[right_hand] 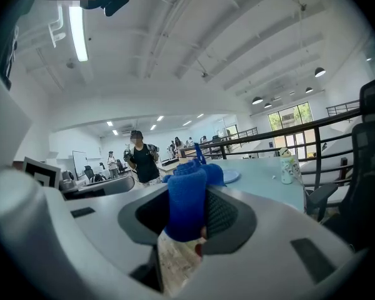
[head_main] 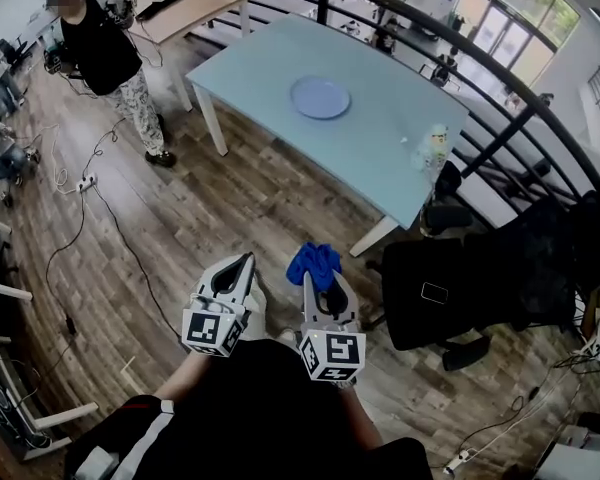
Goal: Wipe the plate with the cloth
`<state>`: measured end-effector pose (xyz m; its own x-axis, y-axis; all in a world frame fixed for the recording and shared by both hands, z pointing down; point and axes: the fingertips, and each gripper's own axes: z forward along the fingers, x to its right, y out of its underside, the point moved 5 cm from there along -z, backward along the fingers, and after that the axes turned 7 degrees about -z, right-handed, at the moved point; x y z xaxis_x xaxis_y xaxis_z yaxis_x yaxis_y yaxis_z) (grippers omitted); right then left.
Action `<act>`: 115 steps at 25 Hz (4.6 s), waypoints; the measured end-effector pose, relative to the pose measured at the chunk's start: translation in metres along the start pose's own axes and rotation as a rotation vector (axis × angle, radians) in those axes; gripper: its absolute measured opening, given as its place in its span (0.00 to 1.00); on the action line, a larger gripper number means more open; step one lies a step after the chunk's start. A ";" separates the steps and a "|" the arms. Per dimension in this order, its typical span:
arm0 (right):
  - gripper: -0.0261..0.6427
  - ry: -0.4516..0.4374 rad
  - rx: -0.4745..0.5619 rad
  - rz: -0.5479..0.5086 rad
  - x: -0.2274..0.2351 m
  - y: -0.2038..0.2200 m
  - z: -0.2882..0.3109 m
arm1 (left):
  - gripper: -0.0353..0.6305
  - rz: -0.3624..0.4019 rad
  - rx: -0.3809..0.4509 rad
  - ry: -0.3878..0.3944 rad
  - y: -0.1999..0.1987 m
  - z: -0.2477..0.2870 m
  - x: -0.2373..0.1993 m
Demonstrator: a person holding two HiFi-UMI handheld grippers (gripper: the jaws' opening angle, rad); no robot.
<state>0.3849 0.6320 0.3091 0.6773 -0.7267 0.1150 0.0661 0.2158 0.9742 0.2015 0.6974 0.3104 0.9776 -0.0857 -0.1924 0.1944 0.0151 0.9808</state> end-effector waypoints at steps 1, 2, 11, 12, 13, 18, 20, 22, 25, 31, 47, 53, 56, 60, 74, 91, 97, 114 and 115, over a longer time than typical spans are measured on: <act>0.22 0.002 0.000 0.001 0.002 0.000 0.003 | 0.06 -0.002 0.002 0.001 0.000 0.004 -0.001; 0.22 0.005 -0.001 0.003 0.003 0.001 0.006 | 0.06 -0.003 0.003 0.003 0.001 0.007 -0.002; 0.22 0.044 0.000 -0.002 0.011 -0.006 0.051 | 0.05 -0.023 0.015 0.002 -0.001 0.044 -0.034; 0.22 0.051 -0.002 0.002 0.011 -0.006 0.058 | 0.05 -0.021 0.013 0.007 -0.001 0.049 -0.039; 0.22 0.057 -0.006 0.008 0.010 -0.005 0.065 | 0.05 -0.020 0.012 0.012 -0.001 0.054 -0.045; 0.22 0.058 -0.017 0.011 0.005 -0.014 0.106 | 0.06 -0.024 0.010 0.016 -0.010 0.084 -0.075; 0.22 0.061 -0.017 0.016 0.005 -0.019 0.124 | 0.05 -0.022 0.010 0.020 -0.015 0.101 -0.087; 0.22 0.070 -0.018 0.023 0.006 -0.023 0.142 | 0.05 -0.018 0.007 0.033 -0.020 0.117 -0.098; 0.22 0.088 -0.018 0.034 0.006 -0.028 0.165 | 0.05 -0.012 0.001 0.057 -0.026 0.138 -0.113; 0.22 0.112 -0.021 0.037 -0.004 -0.046 0.211 | 0.05 -0.020 -0.014 0.097 -0.041 0.178 -0.148; 0.22 0.167 -0.003 0.043 -0.034 -0.063 0.311 | 0.05 -0.012 -0.020 0.173 -0.057 0.249 -0.231; 0.22 0.177 -0.009 0.050 -0.032 -0.064 0.326 | 0.05 -0.011 -0.026 0.187 -0.058 0.261 -0.240; 0.22 0.186 -0.014 0.057 -0.027 -0.062 0.334 | 0.06 -0.007 -0.036 0.179 -0.054 0.269 -0.245; 0.22 0.191 -0.028 0.066 -0.021 -0.054 0.346 | 0.05 -0.003 -0.047 0.175 -0.048 0.278 -0.250; 0.22 0.185 -0.037 0.069 0.011 -0.068 0.422 | 0.06 0.009 -0.062 0.192 -0.052 0.356 -0.271; 0.22 0.202 -0.054 0.123 0.097 -0.092 0.504 | 0.06 0.019 -0.109 0.240 -0.057 0.482 -0.258; 0.22 0.191 -0.039 0.125 0.130 -0.106 0.538 | 0.05 0.025 -0.096 0.232 -0.065 0.527 -0.256; 0.22 0.230 -0.006 0.095 0.192 -0.127 0.568 | 0.05 0.028 -0.055 0.265 -0.066 0.604 -0.237; 0.22 0.237 -0.007 0.097 0.195 -0.127 0.569 | 0.05 0.030 -0.058 0.268 -0.065 0.607 -0.237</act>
<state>0.0918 0.0921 0.3186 0.8336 -0.5293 0.1582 -0.0031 0.2818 0.9595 -0.0923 0.1120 0.3110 0.9682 0.1818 -0.1720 0.1614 0.0717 0.9843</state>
